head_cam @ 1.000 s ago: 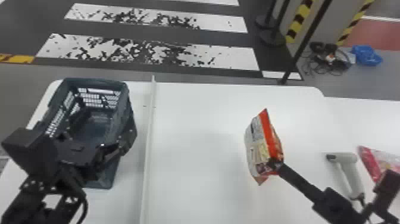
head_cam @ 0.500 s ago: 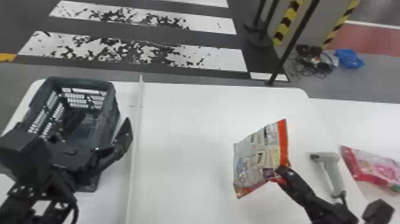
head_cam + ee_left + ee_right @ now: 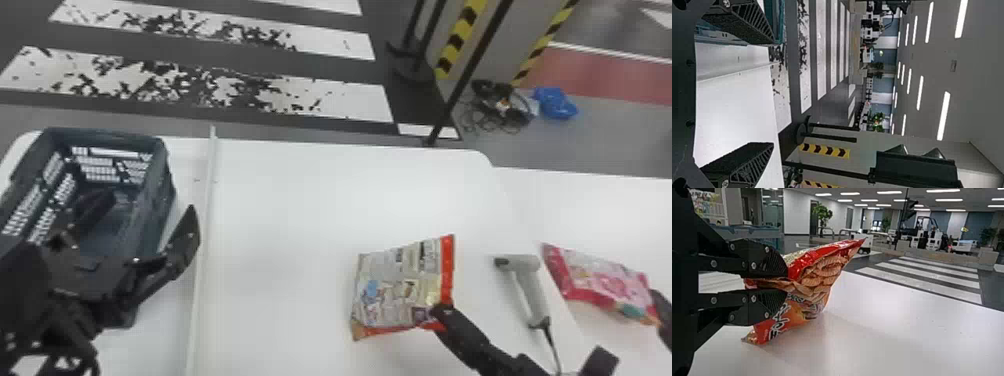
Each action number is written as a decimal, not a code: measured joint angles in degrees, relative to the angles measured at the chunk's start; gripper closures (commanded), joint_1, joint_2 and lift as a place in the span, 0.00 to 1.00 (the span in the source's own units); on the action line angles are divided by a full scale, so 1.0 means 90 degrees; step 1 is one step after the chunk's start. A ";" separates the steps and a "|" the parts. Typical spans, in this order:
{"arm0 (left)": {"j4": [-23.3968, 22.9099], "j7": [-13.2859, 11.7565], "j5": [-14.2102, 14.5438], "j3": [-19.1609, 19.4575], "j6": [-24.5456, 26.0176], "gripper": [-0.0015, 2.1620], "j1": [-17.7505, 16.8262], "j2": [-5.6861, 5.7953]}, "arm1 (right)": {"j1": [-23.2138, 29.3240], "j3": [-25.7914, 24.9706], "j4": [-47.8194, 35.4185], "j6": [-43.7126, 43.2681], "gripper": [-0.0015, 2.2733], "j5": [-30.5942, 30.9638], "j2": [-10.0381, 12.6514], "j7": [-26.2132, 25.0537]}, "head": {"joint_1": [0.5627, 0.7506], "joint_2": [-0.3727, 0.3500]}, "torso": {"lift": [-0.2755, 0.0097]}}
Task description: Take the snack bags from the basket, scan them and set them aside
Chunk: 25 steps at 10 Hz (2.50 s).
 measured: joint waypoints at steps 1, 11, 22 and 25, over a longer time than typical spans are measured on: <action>-0.0022 -0.0001 0.0000 -0.0008 0.0002 0.03 0.0013 -0.0002 | 0.0085 -0.0011 -0.0158 -0.0211 0.00 0.0148 0.0076 -0.0121 | 0.70 0.17 | 0.70; -0.0138 0.0090 -0.0224 -0.0228 -0.0016 0.03 0.0150 -0.0062 | 0.0238 -0.0435 -0.0879 0.0223 0.03 0.1704 -0.0108 0.0262 | 0.70 0.04 | 0.70; -0.0115 -0.0005 -0.0440 -0.0536 -0.0057 0.03 0.0275 0.0010 | -0.1178 0.1368 0.0289 -0.4110 0.99 0.6248 -0.1691 0.3088 | 0.70 0.04 | 0.70; -0.0091 -0.0011 -0.0470 -0.0566 -0.0012 0.03 0.0278 0.0057 | -0.1983 0.1790 0.1918 -0.5483 0.99 0.7040 -0.2204 0.3007 | 0.70 0.03 | 0.70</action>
